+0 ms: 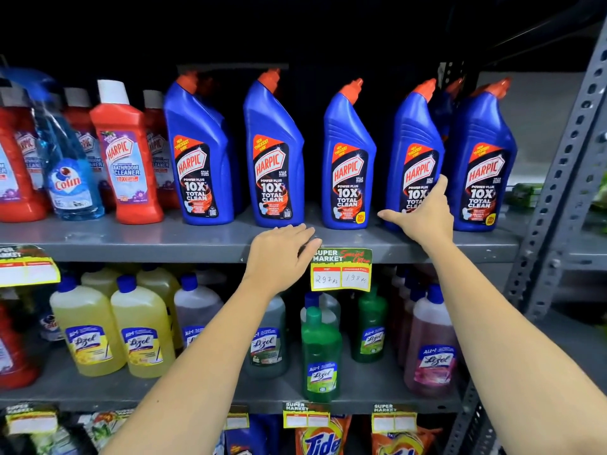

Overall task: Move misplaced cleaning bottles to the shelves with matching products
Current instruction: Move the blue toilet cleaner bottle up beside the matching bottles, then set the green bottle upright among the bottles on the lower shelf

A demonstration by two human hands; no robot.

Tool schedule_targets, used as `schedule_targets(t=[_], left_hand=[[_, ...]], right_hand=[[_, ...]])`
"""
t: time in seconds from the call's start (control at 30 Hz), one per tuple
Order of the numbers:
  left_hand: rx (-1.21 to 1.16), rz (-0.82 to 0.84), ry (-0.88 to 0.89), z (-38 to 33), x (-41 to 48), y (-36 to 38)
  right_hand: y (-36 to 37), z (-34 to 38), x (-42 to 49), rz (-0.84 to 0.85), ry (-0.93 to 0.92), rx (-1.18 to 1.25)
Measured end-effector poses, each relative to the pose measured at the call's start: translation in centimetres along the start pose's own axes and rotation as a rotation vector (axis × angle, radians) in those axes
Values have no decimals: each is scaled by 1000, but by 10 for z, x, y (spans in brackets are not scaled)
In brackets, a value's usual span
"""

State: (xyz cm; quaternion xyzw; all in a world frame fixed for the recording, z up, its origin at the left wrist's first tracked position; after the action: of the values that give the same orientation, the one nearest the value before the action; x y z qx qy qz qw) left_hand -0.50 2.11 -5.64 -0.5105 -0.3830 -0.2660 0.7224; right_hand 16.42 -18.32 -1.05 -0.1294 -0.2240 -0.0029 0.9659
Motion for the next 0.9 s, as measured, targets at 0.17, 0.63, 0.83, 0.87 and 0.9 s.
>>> schedule_targets(t=[0.17, 0.63, 0.83, 0.87, 0.9], left_hand=[[5, 23, 3, 1, 0, 1], [-125, -192, -239, -3, -75, -5], [-154, 332, -165, -15, -212, 78], [-127, 437, -129, -18, -231, 92], [-107, 541, -106, -19, -248, 104]], right_hand=[[-1, 2, -2, -21, 13, -1], [3, -46, -109, -422, -534, 492], [80, -142, -195, -124, -195, 404], [92, -153, -204, -60, -124, 364], [104, -162, -212, 8, -56, 319]])
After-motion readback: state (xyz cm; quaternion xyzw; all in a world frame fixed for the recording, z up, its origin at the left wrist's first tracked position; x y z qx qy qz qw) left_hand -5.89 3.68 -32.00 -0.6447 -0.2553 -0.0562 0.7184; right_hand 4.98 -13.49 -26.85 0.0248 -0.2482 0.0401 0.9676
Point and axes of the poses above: each hand's wrist, its own x-axis towards the middle knuckle, its own y-axis out of the palm, z = x × y, the point moved 4 cm from there along x, towards the middle knuckle, and after that the axes turned 14 degrees about x, right-handed, at the moved point
